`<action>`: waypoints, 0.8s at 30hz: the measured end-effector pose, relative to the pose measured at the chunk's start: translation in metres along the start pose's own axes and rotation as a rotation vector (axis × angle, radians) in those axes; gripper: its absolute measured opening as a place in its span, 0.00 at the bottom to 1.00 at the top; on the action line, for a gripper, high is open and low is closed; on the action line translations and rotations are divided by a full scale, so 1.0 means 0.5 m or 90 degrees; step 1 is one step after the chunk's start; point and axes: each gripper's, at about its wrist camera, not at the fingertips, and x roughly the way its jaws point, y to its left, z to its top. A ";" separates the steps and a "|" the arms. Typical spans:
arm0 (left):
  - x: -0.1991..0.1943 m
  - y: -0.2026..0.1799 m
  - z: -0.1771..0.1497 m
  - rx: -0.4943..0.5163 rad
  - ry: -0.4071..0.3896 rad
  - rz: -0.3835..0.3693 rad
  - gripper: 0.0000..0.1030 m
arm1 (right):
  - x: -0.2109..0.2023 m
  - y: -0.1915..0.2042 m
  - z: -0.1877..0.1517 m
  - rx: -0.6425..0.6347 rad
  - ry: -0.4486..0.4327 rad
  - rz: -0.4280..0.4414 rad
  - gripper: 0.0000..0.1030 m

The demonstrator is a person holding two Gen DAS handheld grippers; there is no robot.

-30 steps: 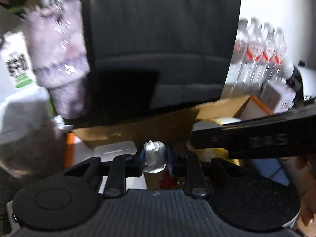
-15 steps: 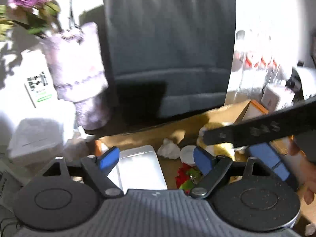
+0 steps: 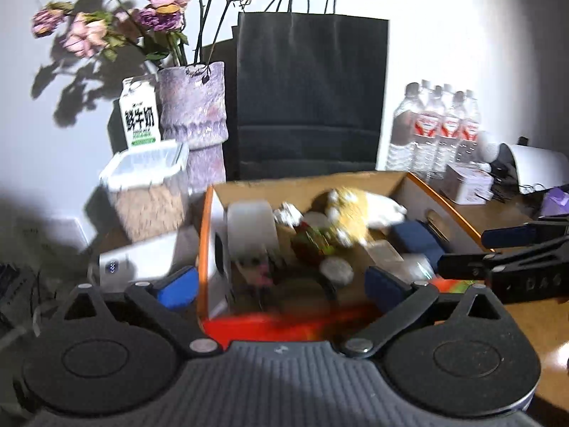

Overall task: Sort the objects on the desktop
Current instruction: 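Open both tools in the box and withdraw them over the table, then grasp the small white round cap with the left tool while the right tool grasps the beige block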

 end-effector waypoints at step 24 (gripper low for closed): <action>-0.154 -0.038 -0.321 -0.013 0.022 0.006 1.00 | -0.156 0.093 -0.327 -0.022 -0.035 -0.017 0.84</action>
